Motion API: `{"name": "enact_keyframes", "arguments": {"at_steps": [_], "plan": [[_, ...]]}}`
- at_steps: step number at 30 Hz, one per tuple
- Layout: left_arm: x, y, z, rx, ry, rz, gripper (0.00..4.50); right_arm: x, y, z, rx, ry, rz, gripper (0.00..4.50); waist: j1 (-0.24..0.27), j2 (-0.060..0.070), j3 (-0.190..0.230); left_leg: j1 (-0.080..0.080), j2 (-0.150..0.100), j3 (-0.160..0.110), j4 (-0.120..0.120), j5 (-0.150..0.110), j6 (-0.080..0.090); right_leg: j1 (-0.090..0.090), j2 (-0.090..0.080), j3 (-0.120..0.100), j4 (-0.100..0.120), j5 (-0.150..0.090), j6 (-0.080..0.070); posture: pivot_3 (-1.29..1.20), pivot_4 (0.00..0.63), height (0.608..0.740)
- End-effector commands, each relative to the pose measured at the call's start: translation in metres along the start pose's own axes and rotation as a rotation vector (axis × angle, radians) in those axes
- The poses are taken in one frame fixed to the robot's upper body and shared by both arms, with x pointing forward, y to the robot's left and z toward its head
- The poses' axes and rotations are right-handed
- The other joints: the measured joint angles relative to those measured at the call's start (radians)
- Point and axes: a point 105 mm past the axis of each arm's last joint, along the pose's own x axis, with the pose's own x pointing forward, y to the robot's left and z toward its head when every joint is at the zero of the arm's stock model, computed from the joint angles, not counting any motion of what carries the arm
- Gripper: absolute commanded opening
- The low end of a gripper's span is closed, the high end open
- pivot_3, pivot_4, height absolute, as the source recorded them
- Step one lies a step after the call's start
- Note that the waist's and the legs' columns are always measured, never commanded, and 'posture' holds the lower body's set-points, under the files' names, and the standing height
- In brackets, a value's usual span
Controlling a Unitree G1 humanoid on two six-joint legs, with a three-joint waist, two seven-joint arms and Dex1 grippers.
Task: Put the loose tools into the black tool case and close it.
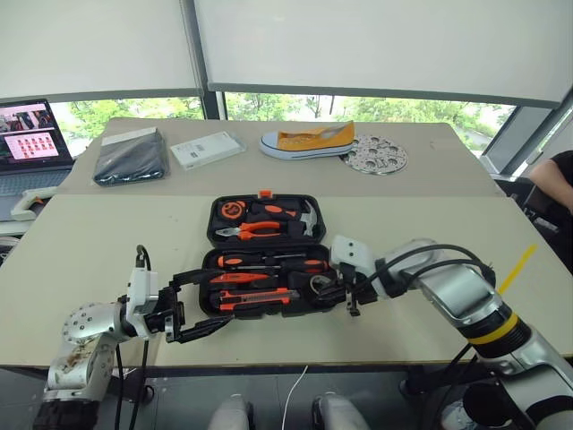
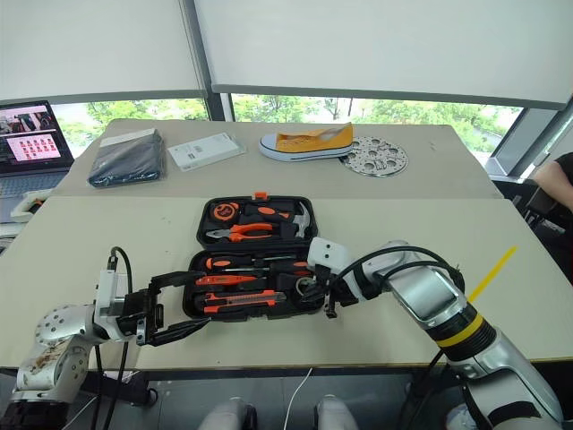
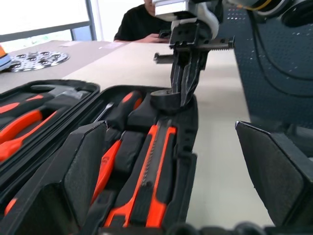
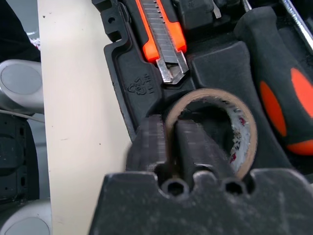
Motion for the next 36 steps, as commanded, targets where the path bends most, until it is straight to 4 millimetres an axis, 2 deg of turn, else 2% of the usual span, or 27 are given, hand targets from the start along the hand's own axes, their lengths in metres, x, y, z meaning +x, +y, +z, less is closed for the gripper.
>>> {"name": "enact_keyframes", "arguments": {"at_steps": [1,3,6,7,10,12,13,17,20,22,27,29,32,36], "plan": [[-0.009,0.015,0.010,0.009,0.025,0.075,4.50,-0.020,0.016,0.031,-0.058,-0.114,0.102,2.21,-0.002,0.000,0.000,0.000,0.000,0.000,0.000,0.000,0.000,0.000,0.000,0.000,0.000,0.000,0.000,0.00,0.150,0.740],[-0.015,0.022,0.011,0.001,0.021,0.129,4.50,-0.033,0.019,0.038,-0.066,-0.150,0.130,2.21,-0.002,0.000,0.000,0.000,0.000,0.000,0.000,0.000,0.000,-0.001,0.000,0.000,0.000,0.000,0.000,0.00,0.150,0.740],[-0.026,0.036,0.010,-0.022,0.039,0.244,4.50,-0.052,0.013,0.036,-0.082,-0.156,0.106,2.21,-0.002,0.000,0.000,0.000,0.001,0.000,0.000,0.000,0.000,0.000,0.000,0.000,0.000,0.000,0.000,0.00,0.150,0.740],[-0.031,0.048,0.007,-0.051,0.062,0.331,4.50,-0.057,0.006,0.036,-0.073,-0.189,0.074,2.21,-0.001,0.000,0.000,0.000,0.001,0.000,0.000,0.000,0.000,0.000,0.000,0.000,0.000,0.000,0.000,0.00,0.150,0.740],[-0.046,0.081,-0.004,-0.104,0.135,0.571,3.80,-0.063,-0.021,0.028,-0.053,-0.227,-0.054,2.24,0.000,-0.001,0.001,0.001,0.000,0.000,0.000,0.000,0.000,0.001,0.000,-0.001,0.000,0.000,0.000,0.00,0.150,0.740],[-0.050,0.097,-0.008,-0.118,0.157,0.675,3.05,-0.061,-0.056,0.012,-0.028,-0.198,-0.233,1.69,-0.002,-0.003,0.001,0.002,0.001,0.000,0.000,0.000,0.000,0.001,0.001,-0.001,0.000,-0.001,0.003,0.00,0.150,0.740],[-0.050,0.102,-0.009,-0.133,0.162,0.700,2.70,-0.059,-0.067,0.005,-0.024,-0.181,-0.281,1.55,-0.003,-0.003,0.001,0.002,0.001,-0.001,0.000,0.000,0.000,0.002,0.001,-0.001,0.000,-0.001,0.003,0.00,0.150,0.740],[-0.041,0.112,-0.025,-0.194,0.265,0.725,1.19,-0.049,-0.106,-0.020,-0.074,-0.115,-0.466,0.12,-0.006,-0.003,0.001,0.001,0.000,0.000,0.000,0.001,-0.001,0.000,0.001,0.000,0.001,0.002,-0.001,0.00,0.150,0.740],[-0.030,0.114,-0.037,-0.235,0.340,0.694,0.16,-0.035,-0.119,-0.024,-0.111,-0.115,-0.499,0.00,-0.008,-0.003,0.001,0.000,0.000,0.000,-0.001,0.001,-0.001,-0.001,0.001,0.000,0.001,0.002,-0.001,0.00,0.150,0.740],[-0.023,0.110,-0.043,-0.261,0.381,0.635,0.07,-0.024,-0.121,-0.021,-0.114,-0.140,-0.485,0.00,-0.010,-0.003,0.001,-0.001,0.000,0.000,-0.002,0.001,-0.001,-0.002,0.001,0.000,0.000,0.002,-0.001,0.00,0.150,0.740],[0.001,0.113,-0.034,-0.234,0.313,0.548,0.07,-0.004,-0.115,-0.008,-0.163,-0.212,-0.402,0.00,-0.010,-0.003,0.002,-0.002,0.000,0.000,-0.004,0.001,-0.001,-0.003,0.001,0.000,0.000,0.002,-0.001,0.00,0.150,0.740],[0.011,0.113,-0.030,-0.232,0.293,0.514,0.07,0.000,-0.106,-0.002,-0.193,-0.255,-0.332,0.00,-0.006,-0.003,0.002,-0.002,-0.001,0.000,-0.004,0.001,-0.001,-0.003,0.001,0.000,0.000,0.002,-0.001,0.00,0.150,0.740],[0.027,0.107,-0.022,-0.236,0.275,0.426,0.07,0.000,-0.091,-0.003,-0.240,-0.257,-0.244,0.00,-0.003,-0.003,0.002,-0.002,-0.001,0.000,-0.004,0.001,-0.001,-0.002,0.000,0.000,0.000,0.003,-0.001,0.00,0.150,0.740],[0.038,0.084,-0.023,-0.244,0.302,0.290,0.07,-0.011,-0.069,-0.013,-0.238,-0.261,-0.202,0.00,0.002,-0.003,0.002,-0.004,-0.001,-0.002,-0.004,0.000,-0.002,-0.002,0.000,-0.001,0.001,0.002,0.000,0.00,0.150,0.740]]}}
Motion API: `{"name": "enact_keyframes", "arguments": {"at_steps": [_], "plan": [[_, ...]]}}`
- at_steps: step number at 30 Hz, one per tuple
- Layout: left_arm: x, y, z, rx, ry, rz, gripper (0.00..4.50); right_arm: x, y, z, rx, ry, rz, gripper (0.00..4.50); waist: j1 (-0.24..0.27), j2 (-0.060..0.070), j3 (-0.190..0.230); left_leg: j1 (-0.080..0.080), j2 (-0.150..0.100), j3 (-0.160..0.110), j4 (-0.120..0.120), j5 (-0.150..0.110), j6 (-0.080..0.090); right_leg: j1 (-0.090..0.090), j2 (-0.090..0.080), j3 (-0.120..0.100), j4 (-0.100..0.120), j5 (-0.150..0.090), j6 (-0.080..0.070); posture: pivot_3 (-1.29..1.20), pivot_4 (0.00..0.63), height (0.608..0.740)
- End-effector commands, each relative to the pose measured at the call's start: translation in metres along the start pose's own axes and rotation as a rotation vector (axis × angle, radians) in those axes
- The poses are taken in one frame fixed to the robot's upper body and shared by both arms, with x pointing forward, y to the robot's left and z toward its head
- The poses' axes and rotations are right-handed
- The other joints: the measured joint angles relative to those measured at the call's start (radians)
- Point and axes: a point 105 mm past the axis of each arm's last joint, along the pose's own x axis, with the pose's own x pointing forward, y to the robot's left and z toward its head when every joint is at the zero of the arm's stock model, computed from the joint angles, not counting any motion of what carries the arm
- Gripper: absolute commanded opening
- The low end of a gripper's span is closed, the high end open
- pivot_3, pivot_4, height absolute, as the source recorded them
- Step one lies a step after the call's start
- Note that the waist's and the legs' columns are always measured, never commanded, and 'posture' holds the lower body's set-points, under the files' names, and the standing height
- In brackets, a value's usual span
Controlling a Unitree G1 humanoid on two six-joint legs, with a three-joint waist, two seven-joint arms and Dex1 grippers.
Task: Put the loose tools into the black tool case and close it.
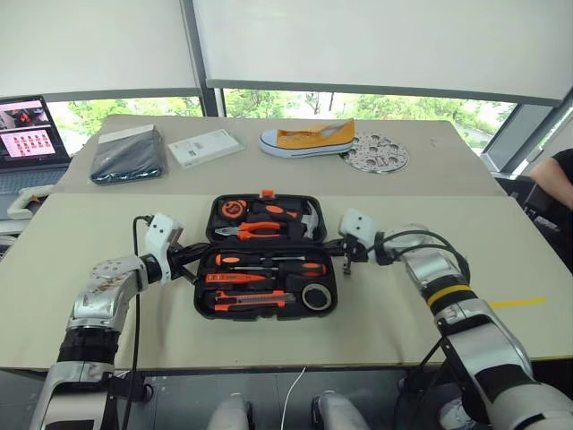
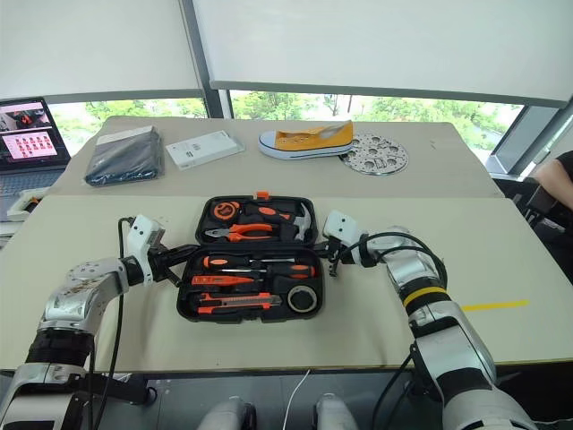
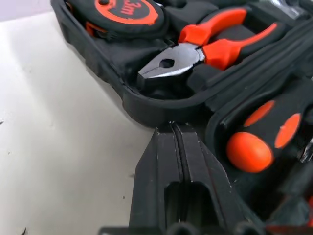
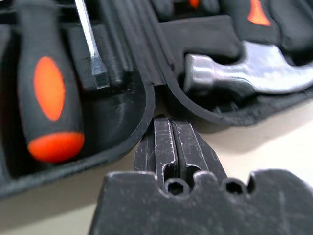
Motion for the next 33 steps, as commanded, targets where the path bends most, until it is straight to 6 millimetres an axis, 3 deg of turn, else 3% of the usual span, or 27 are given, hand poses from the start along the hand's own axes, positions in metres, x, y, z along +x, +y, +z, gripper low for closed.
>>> {"name": "enact_keyframes", "arguments": {"at_steps": [1,7,13,17,18,21,24,27,30,32,33], "plan": [[0.008,-0.032,0.012,0.046,-0.029,-0.154,0.07,-0.011,0.014,0.020,-0.041,-0.083,0.037,0.00,0.002,0.000,0.000,0.000,0.000,0.000,0.000,0.000,0.000,0.000,0.000,0.000,0.000,0.000,0.000,0.00,0.150,0.740],[-0.001,-0.036,-0.006,0.020,0.017,-0.141,0.07,-0.035,0.018,-0.006,-0.003,-0.005,-0.037,0.00,-0.001,0.000,0.000,0.000,0.000,0.000,0.000,-0.001,0.000,0.001,0.000,0.000,-0.003,0.000,0.001,0.00,0.150,0.740],[-0.007,-0.029,-0.008,0.000,0.015,-0.110,0.07,-0.039,0.011,-0.005,0.006,-0.023,-0.095,0.00,-0.004,0.000,0.000,0.004,0.000,0.000,0.001,-0.001,-0.001,0.002,0.000,0.001,0.000,-0.001,0.001,0.00,0.150,0.740],[-0.020,0.001,0.001,-0.041,-0.014,0.020,0.07,-0.049,0.012,0.000,0.110,-0.074,-0.078,0.00,-0.004,0.000,0.000,0.006,0.000,0.000,0.001,0.000,-0.001,0.003,0.000,0.001,0.000,-0.001,0.001,0.00,0.150,0.740],[-0.027,0.008,0.007,-0.053,-0.035,0.035,0.30,-0.057,0.012,0.000,0.131,-0.078,-0.082,0.00,-0.004,0.000,0.000,0.005,0.000,0.000,0.001,0.000,-0.001,0.003,0.001,0.001,0.000,0.000,0.001,0.00,0.150,0.740],[-0.044,0.020,0.013,-0.123,-0.001,0.080,1.12,-0.077,0.022,-0.005,0.176,-0.022,-0.038,0.84,-0.002,0.000,0.000,0.004,0.000,-0.001,0.001,0.000,-0.001,0.003,0.001,0.001,0.000,0.000,0.001,0.00,0.150,0.740],[-0.053,0.014,0.019,-0.203,0.103,0.044,2.17,-0.090,0.017,0.009,0.321,-0.037,-0.079,1.79,-0.005,0.000,0.000,0.004,0.000,-0.001,0.001,0.000,-0.001,0.003,0.000,0.001,-0.001,-0.001,0.001,0.00,0.150,0.740],[-0.051,0.010,0.042,-0.259,0.065,0.002,3.40,-0.091,0.004,0.013,0.432,0.096,-0.197,2.85,-0.005,-0.001,0.000,0.004,0.000,-0.001,0.001,0.000,-0.001,0.003,0.000,0.001,0.001,-0.001,0.001,0.00,0.150,0.740],[-0.041,0.004,0.050,-0.313,0.111,-0.032,4.47,-0.082,-0.008,0.031,0.563,0.086,-0.238,3.90,-0.007,-0.001,0.001,0.005,0.000,-0.001,0.002,0.001,-0.002,0.002,0.001,0.001,0.001,-0.001,0.001,0.00,0.150,0.740],[-0.033,0.005,0.050,-0.359,0.148,-0.021,4.50,-0.076,-0.016,0.034,0.646,0.123,-0.271,4.48,-0.010,-0.001,0.001,0.006,0.001,-0.001,0.002,0.001,-0.002,0.003,0.002,0.001,0.002,-0.001,0.000,0.00,0.150,0.740],[-0.027,0.010,0.051,-0.368,0.158,0.019,4.50,-0.071,-0.019,0.036,0.688,0.134,-0.274,4.48,-0.009,-0.001,0.001,0.006,0.000,-0.002,0.002,0.002,-0.002,0.002,0.003,0.001,0.002,-0.001,0.000,0.00,0.150,0.740]]}}
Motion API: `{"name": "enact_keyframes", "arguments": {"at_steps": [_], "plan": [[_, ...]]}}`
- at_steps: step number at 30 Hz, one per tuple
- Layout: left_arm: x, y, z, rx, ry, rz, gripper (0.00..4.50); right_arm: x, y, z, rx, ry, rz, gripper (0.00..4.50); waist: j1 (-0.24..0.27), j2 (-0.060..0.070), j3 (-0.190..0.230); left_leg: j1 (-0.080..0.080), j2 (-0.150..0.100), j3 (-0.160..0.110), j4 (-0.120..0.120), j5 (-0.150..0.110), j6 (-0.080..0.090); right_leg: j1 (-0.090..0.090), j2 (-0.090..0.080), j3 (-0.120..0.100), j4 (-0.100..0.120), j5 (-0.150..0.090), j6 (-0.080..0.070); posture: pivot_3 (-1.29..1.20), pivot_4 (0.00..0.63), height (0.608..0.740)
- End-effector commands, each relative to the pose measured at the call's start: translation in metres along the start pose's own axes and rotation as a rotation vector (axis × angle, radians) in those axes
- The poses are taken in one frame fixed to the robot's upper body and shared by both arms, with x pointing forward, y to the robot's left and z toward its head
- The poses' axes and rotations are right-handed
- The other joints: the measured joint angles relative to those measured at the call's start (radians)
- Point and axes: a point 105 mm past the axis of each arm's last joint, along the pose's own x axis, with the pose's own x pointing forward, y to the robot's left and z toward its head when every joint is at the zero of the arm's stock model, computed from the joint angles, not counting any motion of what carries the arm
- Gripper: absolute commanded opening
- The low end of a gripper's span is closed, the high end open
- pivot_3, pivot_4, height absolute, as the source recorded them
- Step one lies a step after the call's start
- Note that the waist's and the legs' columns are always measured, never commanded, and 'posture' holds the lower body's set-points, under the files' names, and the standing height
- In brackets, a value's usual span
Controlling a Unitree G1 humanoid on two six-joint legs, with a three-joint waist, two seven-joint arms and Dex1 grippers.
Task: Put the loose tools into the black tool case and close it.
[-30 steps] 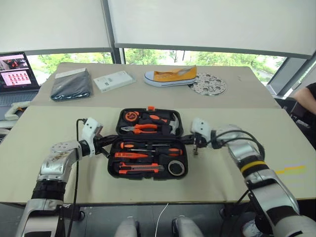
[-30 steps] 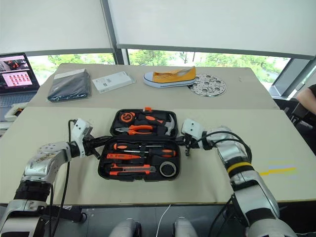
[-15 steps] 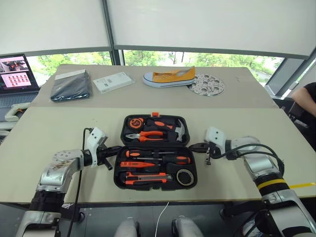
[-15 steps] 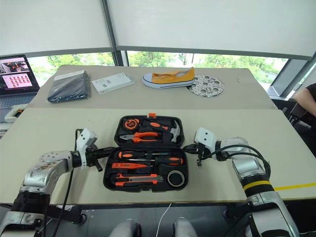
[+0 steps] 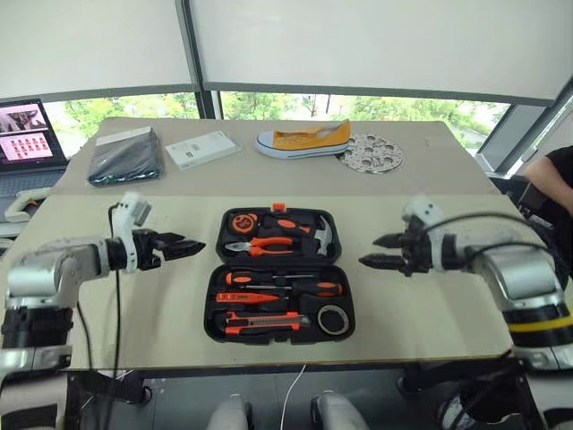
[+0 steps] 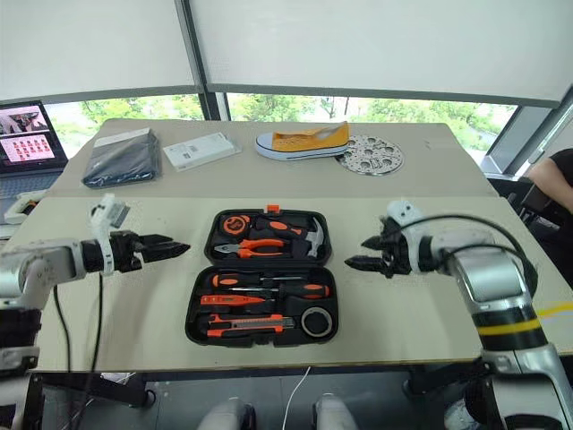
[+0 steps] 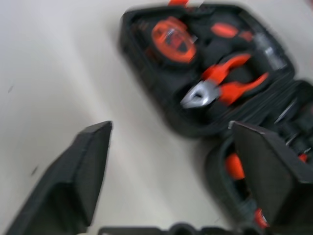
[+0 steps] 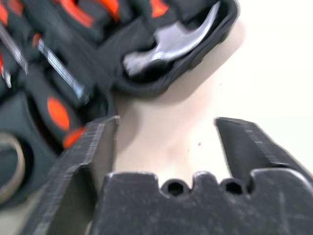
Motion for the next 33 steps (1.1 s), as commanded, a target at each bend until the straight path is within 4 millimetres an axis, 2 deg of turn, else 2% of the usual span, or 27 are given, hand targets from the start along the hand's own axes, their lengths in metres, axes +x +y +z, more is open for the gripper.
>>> {"name": "enact_keyframes", "arguments": {"at_steps": [1,6,13,16,17,20,26,27,28,29,30,31,33], "plan": [[0.016,0.005,0.008,-0.044,0.035,0.072,4.50,0.009,-0.002,0.014,0.156,0.048,-0.038,4.48,0.002,0.000,0.000,0.000,0.000,-0.001,0.000,0.000,0.000,0.000,0.000,0.000,0.000,0.000,0.000,0.00,0.150,0.740],[0.037,0.014,0.013,-0.028,0.064,0.145,4.50,0.031,-0.007,0.020,0.212,0.094,-0.078,4.48,0.004,0.000,0.000,-0.003,-0.001,-0.001,0.000,0.000,0.001,-0.001,0.000,0.000,-0.001,0.001,-0.001,0.00,0.150,0.740],[0.052,0.007,0.012,-0.028,0.081,0.095,4.50,0.047,-0.020,0.011,0.275,0.147,-0.147,4.48,0.004,0.000,0.000,-0.020,-0.004,-0.001,0.001,0.000,0.001,-0.018,-0.004,0.000,0.008,0.002,0.001,0.00,0.150,0.740],[0.055,0.004,0.005,-0.039,0.094,0.074,4.50,0.048,-0.022,0.006,0.278,0.163,-0.157,3.74,0.003,0.000,0.000,-0.021,-0.004,-0.001,0.001,0.000,0.001,-0.018,-0.004,-0.001,0.008,0.002,0.001,0.00,0.150,0.740],[0.057,0.004,0.004,-0.042,0.094,0.076,4.50,0.048,-0.022,0.005,0.284,0.167,-0.160,3.37,0.003,0.000,0.000,-0.020,-0.004,-0.001,0.001,0.000,0.001,-0.018,-0.004,-0.001,0.008,0.002,0.001,0.00,0.150,0.740],[0.061,0.007,0.003,-0.045,0.082,0.092,3.75,0.048,-0.024,0.000,0.299,0.180,-0.166,2.38,0.002,0.000,0.000,-0.020,-0.004,-0.001,0.002,0.000,0.001,-0.017,-0.004,0.000,0.009,0.002,0.001,0.00,0.150,0.740],[0.064,0.008,0.006,-0.065,0.042,0.095,1.47,0.049,-0.027,-0.009,0.341,0.204,-0.178,0.36,0.010,0.000,0.000,-0.018,-0.004,-0.003,0.013,0.000,0.001,-0.013,-0.004,-0.001,0.010,0.002,0.002,0.00,0.150,0.740],[0.064,0.009,0.006,-0.068,0.032,0.097,1.13,0.050,-0.027,-0.010,0.349,0.204,-0.180,0.09,0.011,0.000,0.000,-0.018,-0.004,-0.004,0.015,0.000,0.001,-0.012,-0.004,-0.001,0.010,0.002,0.002,0.00,0.150,0.740],[0.064,0.009,0.009,-0.077,0.008,0.095,0.65,0.051,-0.028,-0.006,0.340,0.169,-0.179,0.00,0.011,0.000,0.000,-0.018,-0.004,-0.004,0.016,0.000,0.001,-0.011,-0.004,-0.001,0.010,0.003,0.004,0.00,0.150,0.740],[0.064,0.009,0.010,-0.084,-0.009,0.093,0.45,0.052,-0.029,-0.003,0.332,0.142,-0.179,0.00,0.011,0.000,0.000,-0.018,-0.005,-0.004,0.017,0.001,0.002,-0.010,-0.004,-0.001,0.010,0.004,0.005,0.00,0.150,0.740],[0.064,0.009,0.013,-0.087,-0.032,0.091,0.13,0.054,-0.030,0.006,0.312,0.078,-0.182,0.00,0.008,0.000,0.000,-0.018,-0.005,-0.004,0.017,0.001,0.002,-0.010,-0.004,-0.001,0.009,0.005,0.005,0.00,0.150,0.740],[0.062,0.007,0.022,-0.066,-0.105,0.077,0.13,0.053,-0.025,0.031,0.224,-0.076,-0.139,0.00,0.006,0.000,0.000,-0.018,-0.005,-0.004,0.017,0.002,0.002,-0.010,-0.004,0.000,0.009,0.006,0.005,0.00,0.150,0.740],[0.058,0.004,0.034,-0.033,-0.211,0.053,0.13,0.044,-0.015,0.064,0.087,-0.288,-0.086,0.00,0.003,0.000,0.000,-0.018,-0.005,-0.004,0.017,0.004,0.002,-0.011,-0.004,0.000,0.009,0.007,0.005,0.00,0.150,0.740]]}}
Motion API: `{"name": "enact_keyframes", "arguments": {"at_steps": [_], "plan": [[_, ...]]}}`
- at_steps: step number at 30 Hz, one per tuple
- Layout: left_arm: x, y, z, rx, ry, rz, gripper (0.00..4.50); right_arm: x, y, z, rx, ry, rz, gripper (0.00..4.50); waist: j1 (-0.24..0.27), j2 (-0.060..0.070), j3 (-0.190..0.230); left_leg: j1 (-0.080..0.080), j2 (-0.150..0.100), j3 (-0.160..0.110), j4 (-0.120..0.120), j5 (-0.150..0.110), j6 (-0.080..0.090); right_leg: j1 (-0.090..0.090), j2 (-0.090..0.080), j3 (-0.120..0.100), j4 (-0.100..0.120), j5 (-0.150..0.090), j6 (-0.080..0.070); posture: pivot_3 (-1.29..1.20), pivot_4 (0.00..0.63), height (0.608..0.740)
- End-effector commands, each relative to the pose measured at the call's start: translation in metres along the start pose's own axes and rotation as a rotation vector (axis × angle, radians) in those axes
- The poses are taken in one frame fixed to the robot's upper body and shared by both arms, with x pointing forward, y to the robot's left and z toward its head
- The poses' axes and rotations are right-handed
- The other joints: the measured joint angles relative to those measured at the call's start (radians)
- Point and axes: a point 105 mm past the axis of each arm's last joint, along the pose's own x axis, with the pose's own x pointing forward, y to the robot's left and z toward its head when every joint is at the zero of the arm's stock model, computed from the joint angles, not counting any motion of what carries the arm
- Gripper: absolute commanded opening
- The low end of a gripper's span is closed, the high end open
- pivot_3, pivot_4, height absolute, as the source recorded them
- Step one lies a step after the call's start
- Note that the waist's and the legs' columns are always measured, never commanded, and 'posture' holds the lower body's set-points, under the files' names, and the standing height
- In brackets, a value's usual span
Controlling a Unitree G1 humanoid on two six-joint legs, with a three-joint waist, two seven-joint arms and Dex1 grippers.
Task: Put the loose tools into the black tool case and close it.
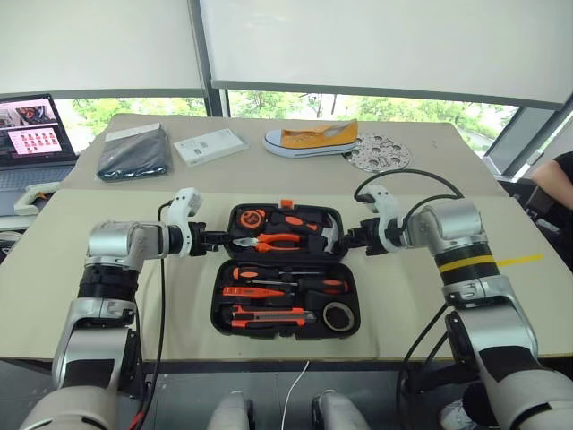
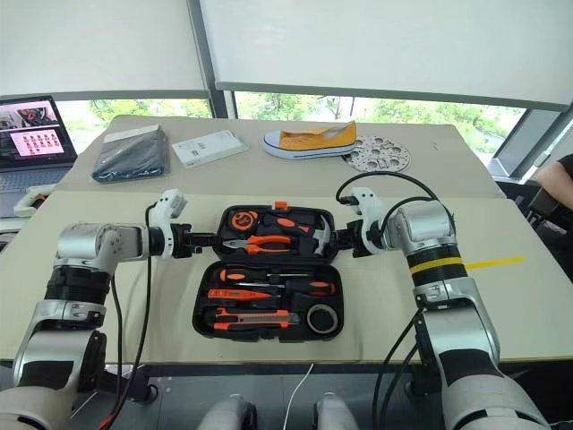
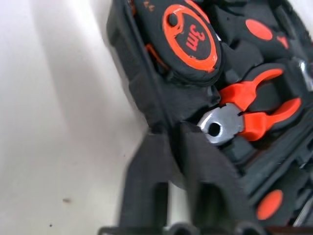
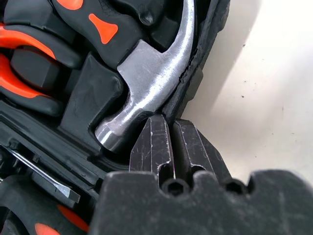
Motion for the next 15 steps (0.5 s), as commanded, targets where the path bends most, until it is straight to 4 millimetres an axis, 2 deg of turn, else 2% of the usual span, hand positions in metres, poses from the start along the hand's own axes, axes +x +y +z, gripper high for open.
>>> {"name": "enact_keyframes", "arguments": {"at_steps": [1,4,7,11,15], "plan": [[-0.017,-0.010,0.040,0.120,-0.296,-0.056,0.13,-0.034,0.028,0.067,-0.270,-0.453,0.100,0.00,-0.003,0.000,0.001,-0.001,0.000,0.000,0.000,0.001,0.000,-0.001,0.000,0.000,0.000,0.000,0.000,0.00,0.150,0.740],[-0.026,-0.016,0.042,0.224,-0.423,-0.089,0.13,-0.053,0.032,0.074,-0.392,-0.607,0.104,0.00,-0.003,0.001,0.004,-0.004,0.000,0.000,-0.001,0.001,-0.001,-0.005,0.000,0.001,0.001,0.001,-0.001,0.00,0.150,0.740],[-0.038,-0.016,0.036,0.366,-0.562,-0.074,0.13,-0.068,0.024,0.061,-0.602,-0.689,0.030,0.00,-0.001,0.001,0.004,-0.006,0.000,0.000,-0.004,0.001,-0.001,-0.007,0.000,0.001,0.000,0.001,-0.001,0.00,0.150,0.740],[-0.048,-0.010,0.002,0.589,-0.588,-0.043,0.13,-0.074,0.009,0.017,-1.005,-0.670,-0.095,0.00,0.003,0.001,0.004,-0.009,0.000,0.001,-0.005,-0.002,0.000,-0.006,-0.001,0.000,-0.002,0.002,0.000,0.00,0.150,0.740],[-0.051,-0.008,-0.043,0.833,-0.482,-0.100,0.13,-0.066,-0.011,-0.036,-1.273,-0.528,-0.157,0.00,0.002,0.001,0.004,-0.008,0.000,0.003,-0.005,-0.004,0.002,-0.003,-0.002,0.001,-0.013,0.002,0.002,0.00,0.150,0.740]]}}
